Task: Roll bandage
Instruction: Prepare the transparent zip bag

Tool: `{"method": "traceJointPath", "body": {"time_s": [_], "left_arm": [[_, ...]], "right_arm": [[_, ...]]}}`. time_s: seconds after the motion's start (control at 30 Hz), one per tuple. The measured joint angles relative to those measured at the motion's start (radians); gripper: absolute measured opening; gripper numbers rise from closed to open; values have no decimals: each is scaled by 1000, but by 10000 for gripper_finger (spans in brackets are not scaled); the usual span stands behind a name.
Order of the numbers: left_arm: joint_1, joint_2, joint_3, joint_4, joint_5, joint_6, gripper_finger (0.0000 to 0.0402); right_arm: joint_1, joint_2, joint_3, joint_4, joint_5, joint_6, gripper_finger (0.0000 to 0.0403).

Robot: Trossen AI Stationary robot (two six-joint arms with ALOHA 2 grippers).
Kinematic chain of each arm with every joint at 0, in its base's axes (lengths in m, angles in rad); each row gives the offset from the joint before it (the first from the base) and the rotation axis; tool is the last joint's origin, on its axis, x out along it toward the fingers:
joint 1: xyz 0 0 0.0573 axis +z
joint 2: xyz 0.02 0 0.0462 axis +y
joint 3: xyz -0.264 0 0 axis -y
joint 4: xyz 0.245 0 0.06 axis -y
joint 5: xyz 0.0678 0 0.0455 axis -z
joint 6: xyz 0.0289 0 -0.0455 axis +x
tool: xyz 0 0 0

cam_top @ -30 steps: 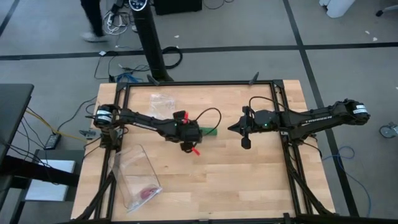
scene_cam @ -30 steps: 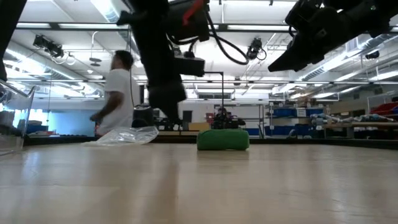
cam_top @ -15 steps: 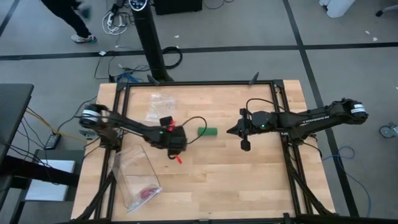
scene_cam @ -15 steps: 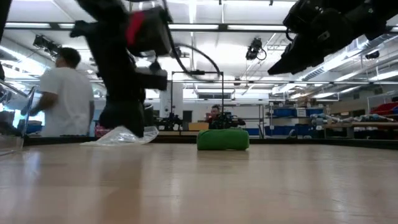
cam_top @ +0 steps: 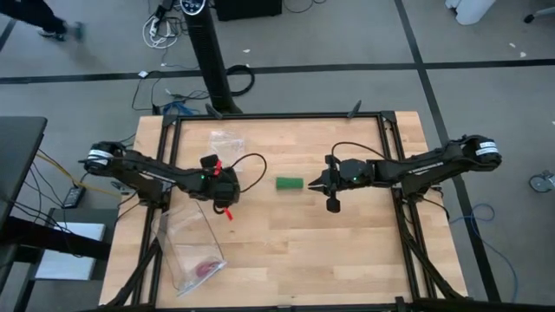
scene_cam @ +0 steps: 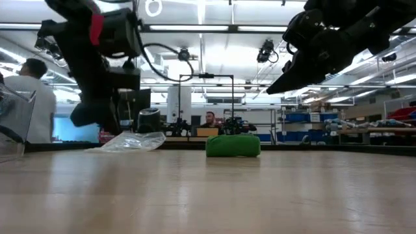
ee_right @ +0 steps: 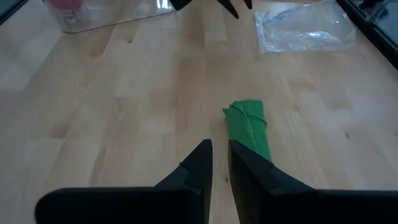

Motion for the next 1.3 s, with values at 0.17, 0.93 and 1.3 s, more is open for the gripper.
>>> {"method": "traceJointPath", "body": {"time_s": [0.17,0.93,1.3], "left_arm": [[26,0,-59,63,-13,49,143],[162,1,-153,264,-11,153,142],[245,57,-152,438,65,278,81]], "right_arm": [[0,13,0,8,0,-8,52],[-1,16,0,34,1,-26,52],[-17,16,0,47,2,-43,49]]}}
